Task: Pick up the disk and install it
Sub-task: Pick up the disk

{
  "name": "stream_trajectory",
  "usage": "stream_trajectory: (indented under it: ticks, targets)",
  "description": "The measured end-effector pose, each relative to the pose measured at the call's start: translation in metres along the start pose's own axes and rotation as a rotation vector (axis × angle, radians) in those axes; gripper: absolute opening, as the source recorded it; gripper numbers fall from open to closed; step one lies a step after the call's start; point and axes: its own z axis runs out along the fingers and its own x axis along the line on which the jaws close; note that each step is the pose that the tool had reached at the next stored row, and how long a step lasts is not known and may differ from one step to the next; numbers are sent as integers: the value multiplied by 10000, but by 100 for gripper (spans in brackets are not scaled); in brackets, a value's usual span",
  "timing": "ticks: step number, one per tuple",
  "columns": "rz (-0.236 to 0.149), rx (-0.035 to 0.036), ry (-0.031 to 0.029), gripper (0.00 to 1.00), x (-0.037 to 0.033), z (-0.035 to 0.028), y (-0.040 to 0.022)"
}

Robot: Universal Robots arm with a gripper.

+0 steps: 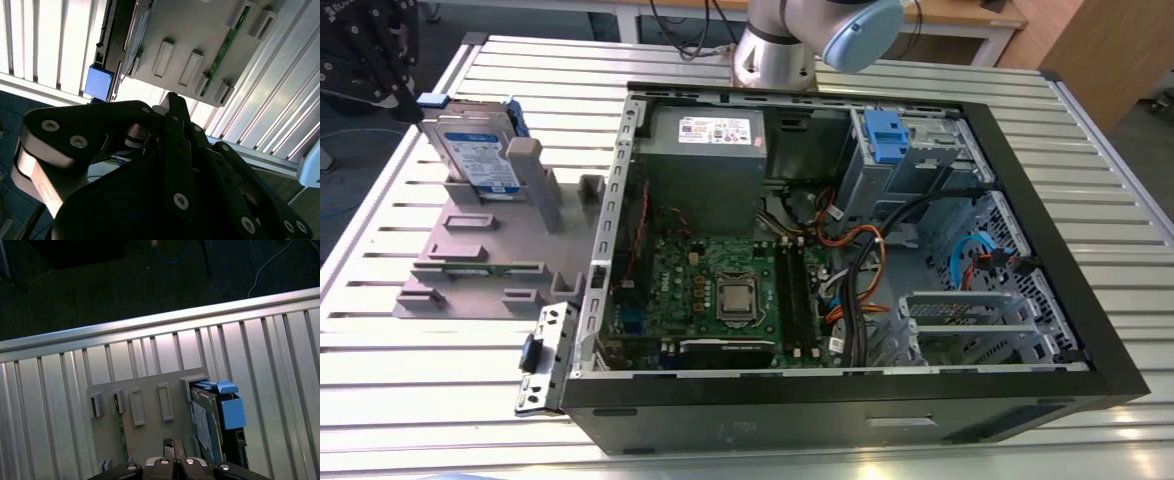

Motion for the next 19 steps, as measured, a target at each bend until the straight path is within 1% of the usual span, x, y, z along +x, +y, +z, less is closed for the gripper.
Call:
stream_trajectory:
  ticks: [19]
  targets:
    - [-144,-4,6,11,0,1,0]
